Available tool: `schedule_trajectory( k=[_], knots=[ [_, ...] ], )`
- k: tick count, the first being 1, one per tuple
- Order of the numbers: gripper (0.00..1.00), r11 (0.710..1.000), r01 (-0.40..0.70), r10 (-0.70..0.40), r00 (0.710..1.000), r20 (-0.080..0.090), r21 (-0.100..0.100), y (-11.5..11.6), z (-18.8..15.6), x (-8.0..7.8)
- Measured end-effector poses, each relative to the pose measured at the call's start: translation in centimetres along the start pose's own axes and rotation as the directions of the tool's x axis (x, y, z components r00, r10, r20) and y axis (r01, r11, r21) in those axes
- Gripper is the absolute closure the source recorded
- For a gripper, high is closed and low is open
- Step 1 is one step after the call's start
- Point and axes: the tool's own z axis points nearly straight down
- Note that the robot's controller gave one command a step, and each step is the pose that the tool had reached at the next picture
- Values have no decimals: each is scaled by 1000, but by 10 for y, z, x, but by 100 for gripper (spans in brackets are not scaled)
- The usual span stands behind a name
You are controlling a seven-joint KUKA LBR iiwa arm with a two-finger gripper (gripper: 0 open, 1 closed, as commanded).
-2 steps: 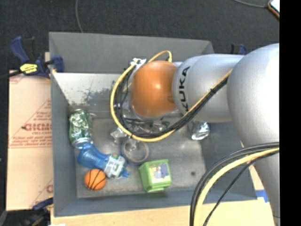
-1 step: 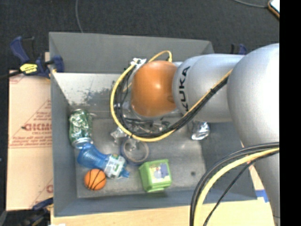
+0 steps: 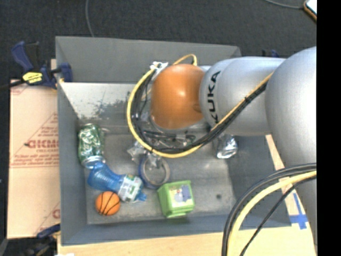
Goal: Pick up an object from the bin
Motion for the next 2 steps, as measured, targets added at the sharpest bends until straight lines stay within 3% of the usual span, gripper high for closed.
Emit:
schedule_trajectory(
  k=[1,2],
  knots=[
    [100,992,122,-122,992,4,6,4,-11,5],
    [100,994,113,-113,994,-2,-4,7,-34,4]
  ],
)
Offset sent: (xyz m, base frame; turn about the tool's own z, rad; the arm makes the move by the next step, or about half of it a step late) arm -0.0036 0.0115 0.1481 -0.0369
